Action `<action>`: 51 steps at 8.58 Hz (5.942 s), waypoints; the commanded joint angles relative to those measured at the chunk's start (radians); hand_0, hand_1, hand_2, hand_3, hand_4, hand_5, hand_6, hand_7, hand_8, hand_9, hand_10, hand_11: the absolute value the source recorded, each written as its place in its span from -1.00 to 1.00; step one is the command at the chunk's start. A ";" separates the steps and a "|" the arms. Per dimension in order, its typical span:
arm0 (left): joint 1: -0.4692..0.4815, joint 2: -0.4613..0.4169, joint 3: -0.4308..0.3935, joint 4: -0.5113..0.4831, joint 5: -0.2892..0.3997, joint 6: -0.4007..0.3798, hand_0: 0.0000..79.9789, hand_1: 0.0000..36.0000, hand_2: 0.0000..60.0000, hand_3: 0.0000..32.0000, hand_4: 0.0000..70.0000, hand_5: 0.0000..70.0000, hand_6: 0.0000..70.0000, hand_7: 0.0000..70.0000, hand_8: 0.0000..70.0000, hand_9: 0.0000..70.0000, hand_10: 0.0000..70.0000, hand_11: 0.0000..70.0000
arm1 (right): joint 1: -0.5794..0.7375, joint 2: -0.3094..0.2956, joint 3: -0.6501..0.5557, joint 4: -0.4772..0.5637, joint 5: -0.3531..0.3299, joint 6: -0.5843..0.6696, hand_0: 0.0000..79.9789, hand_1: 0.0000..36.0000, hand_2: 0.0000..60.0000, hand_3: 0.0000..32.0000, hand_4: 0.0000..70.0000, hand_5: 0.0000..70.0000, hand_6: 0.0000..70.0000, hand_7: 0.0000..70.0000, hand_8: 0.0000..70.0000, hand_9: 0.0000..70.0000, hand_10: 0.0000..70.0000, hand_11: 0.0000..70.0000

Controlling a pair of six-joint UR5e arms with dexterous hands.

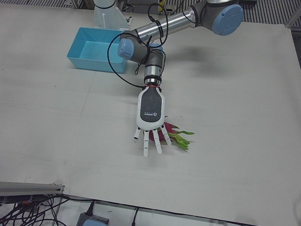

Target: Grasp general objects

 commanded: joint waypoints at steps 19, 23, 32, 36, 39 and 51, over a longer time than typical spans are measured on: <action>0.011 0.050 0.032 -0.062 0.004 0.061 0.87 0.27 -0.15 -1.00 0.75 1.00 0.68 1.00 0.50 0.58 -0.07 0.35 | 0.001 0.000 0.001 0.000 0.000 0.000 -1.00 -1.00 -1.00 -1.00 -1.00 -1.00 -1.00 -1.00 -1.00 -1.00 -1.00 -1.00; -0.052 0.041 -0.085 -0.076 0.144 0.061 1.00 1.00 1.00 -1.00 0.81 1.00 1.00 1.00 1.00 1.00 1.00 1.00 | 0.001 0.000 0.003 0.000 0.000 0.000 -1.00 -1.00 -1.00 -1.00 -1.00 -1.00 -1.00 -1.00 -1.00 -1.00 -1.00 -1.00; -0.434 -0.116 -0.390 -0.352 1.330 -0.313 1.00 1.00 1.00 -1.00 1.00 1.00 1.00 1.00 1.00 1.00 1.00 1.00 | 0.001 0.000 0.003 0.000 0.000 0.000 -1.00 -1.00 -1.00 -1.00 -1.00 -1.00 -1.00 -1.00 -1.00 -1.00 -1.00 -1.00; -0.206 -0.116 -0.557 -0.237 1.387 -0.329 1.00 0.98 1.00 -1.00 1.00 1.00 1.00 1.00 1.00 1.00 1.00 1.00 | 0.001 0.000 0.001 0.002 0.000 0.000 -1.00 -1.00 -1.00 -1.00 -1.00 -1.00 -1.00 -1.00 -1.00 -1.00 -1.00 -1.00; -0.035 -0.116 -0.615 -0.218 1.374 -0.333 1.00 1.00 1.00 -1.00 1.00 1.00 1.00 1.00 1.00 1.00 1.00 1.00 | 0.001 0.000 0.001 0.002 0.000 0.000 -1.00 -1.00 -1.00 -1.00 -1.00 -1.00 -1.00 -1.00 -1.00 -1.00 -1.00 -1.00; 0.090 -0.028 -0.741 -0.209 1.355 -0.316 0.31 -0.74 -1.00 -0.70 -0.28 0.88 -0.76 -0.61 -0.77 -0.71 -0.80 -0.69 | 0.001 0.000 0.000 0.002 0.000 0.002 -1.00 -1.00 -1.00 -1.00 -1.00 -1.00 -1.00 -1.00 -1.00 -1.00 -1.00 -1.00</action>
